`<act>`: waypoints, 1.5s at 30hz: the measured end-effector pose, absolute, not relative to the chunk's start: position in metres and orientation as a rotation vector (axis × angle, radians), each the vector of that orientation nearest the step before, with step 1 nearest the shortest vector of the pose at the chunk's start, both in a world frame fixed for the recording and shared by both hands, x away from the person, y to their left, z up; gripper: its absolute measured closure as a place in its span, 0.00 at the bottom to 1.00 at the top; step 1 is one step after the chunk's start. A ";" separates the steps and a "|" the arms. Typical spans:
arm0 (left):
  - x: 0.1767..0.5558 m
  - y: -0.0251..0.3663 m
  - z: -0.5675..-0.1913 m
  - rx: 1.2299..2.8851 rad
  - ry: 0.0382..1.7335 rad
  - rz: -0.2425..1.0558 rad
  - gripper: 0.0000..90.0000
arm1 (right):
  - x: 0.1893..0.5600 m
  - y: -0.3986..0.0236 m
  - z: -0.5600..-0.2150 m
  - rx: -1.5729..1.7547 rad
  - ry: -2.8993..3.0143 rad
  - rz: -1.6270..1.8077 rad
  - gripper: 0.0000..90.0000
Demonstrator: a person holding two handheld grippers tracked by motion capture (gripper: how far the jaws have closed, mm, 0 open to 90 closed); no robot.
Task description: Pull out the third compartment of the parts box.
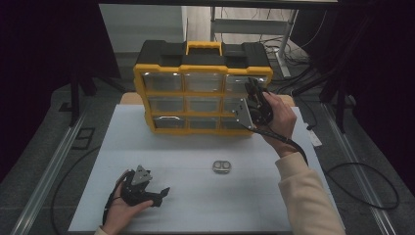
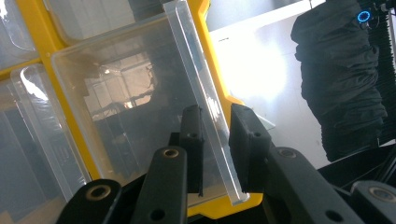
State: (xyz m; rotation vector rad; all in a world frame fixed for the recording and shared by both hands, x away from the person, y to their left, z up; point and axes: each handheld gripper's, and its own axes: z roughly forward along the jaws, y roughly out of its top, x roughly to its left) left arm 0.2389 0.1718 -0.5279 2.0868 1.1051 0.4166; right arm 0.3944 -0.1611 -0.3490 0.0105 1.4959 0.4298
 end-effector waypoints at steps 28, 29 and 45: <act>0.238 0.172 -0.525 2.079 1.093 0.418 0.08 | 0.383 -0.163 -0.349 0.010 1.490 0.437 0.83; 0.238 0.172 -0.525 2.081 1.093 0.418 0.08 | 0.383 -0.163 -0.349 0.009 1.490 0.438 0.83; 0.238 0.171 -0.525 2.087 1.091 0.423 0.08 | 0.379 -0.164 -0.350 0.005 1.483 0.445 0.83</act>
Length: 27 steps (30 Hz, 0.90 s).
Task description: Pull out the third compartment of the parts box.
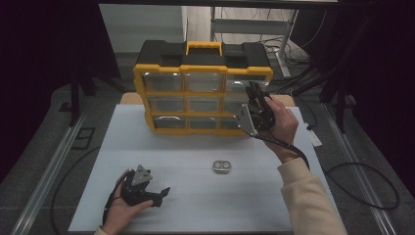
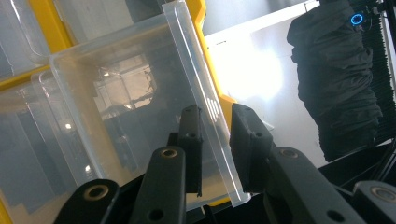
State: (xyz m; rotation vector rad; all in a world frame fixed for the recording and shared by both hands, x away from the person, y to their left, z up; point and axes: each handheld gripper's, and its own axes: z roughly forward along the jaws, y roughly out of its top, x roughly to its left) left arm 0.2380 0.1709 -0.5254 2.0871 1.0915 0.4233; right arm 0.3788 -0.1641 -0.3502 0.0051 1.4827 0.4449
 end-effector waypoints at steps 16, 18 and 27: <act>0.238 0.171 -0.525 2.079 1.094 0.426 0.08 | 0.373 -0.163 -0.351 -0.008 1.475 0.444 0.82; 0.238 0.171 -0.525 2.079 1.093 0.427 0.08 | 0.372 -0.163 -0.351 -0.010 1.473 0.446 0.82; 0.238 0.171 -0.525 2.081 1.093 0.426 0.08 | 0.370 -0.164 -0.352 -0.013 1.470 0.448 0.82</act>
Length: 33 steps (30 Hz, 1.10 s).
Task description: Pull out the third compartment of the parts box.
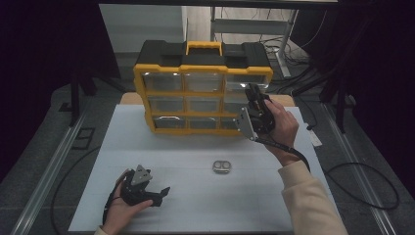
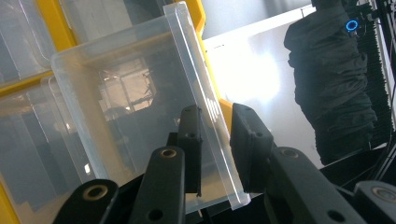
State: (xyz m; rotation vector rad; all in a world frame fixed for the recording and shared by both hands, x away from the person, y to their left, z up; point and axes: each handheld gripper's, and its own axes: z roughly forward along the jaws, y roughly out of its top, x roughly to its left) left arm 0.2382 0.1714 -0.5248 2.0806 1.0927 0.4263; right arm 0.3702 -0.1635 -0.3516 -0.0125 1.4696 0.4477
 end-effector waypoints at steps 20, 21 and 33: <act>0.238 0.171 -0.525 2.077 1.094 0.427 0.08 | 0.364 -0.164 -0.353 -0.012 1.461 0.452 0.82; 0.238 0.171 -0.525 2.078 1.094 0.427 0.08 | 0.364 -0.164 -0.353 -0.012 1.460 0.452 0.82; 0.238 0.171 -0.525 2.080 1.094 0.426 0.08 | 0.360 -0.164 -0.354 -0.020 1.456 0.454 0.82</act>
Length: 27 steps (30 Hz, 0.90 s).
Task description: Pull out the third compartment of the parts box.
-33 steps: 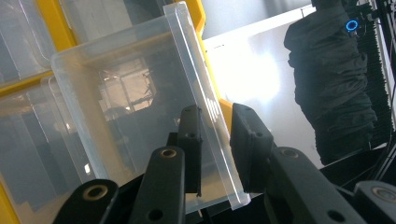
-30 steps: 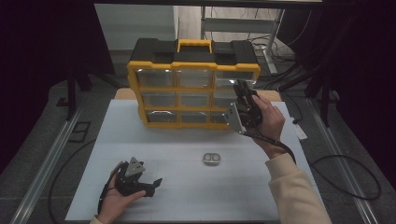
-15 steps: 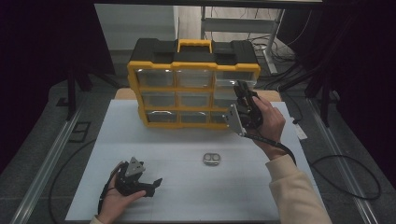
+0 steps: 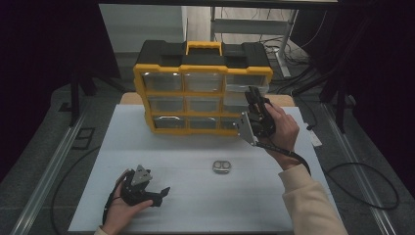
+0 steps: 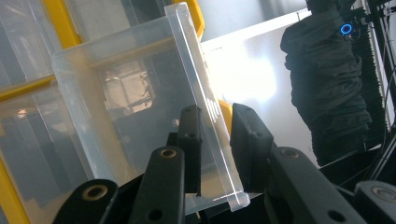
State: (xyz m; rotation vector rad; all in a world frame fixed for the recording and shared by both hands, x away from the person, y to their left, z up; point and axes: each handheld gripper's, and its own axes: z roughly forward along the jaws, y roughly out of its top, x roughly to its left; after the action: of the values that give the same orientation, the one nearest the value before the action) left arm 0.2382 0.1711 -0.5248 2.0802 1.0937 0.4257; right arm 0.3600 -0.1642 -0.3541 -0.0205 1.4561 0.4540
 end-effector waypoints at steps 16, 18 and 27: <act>0.238 0.171 -0.525 2.080 1.094 0.427 0.08 | 0.353 -0.165 -0.355 -0.021 1.454 0.456 0.82; 0.238 0.171 -0.525 2.080 1.095 0.427 0.08 | 0.353 -0.165 -0.355 -0.020 1.451 0.460 0.82; 0.238 0.171 -0.525 2.085 1.093 0.428 0.08 | 0.351 -0.166 -0.355 -0.024 1.450 0.465 0.82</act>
State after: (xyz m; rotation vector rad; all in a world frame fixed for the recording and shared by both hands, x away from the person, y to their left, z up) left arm 0.2378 0.1707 -0.5248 2.0850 1.0928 0.4284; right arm 0.3506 -0.1664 -0.3548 -0.0237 1.4497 0.4645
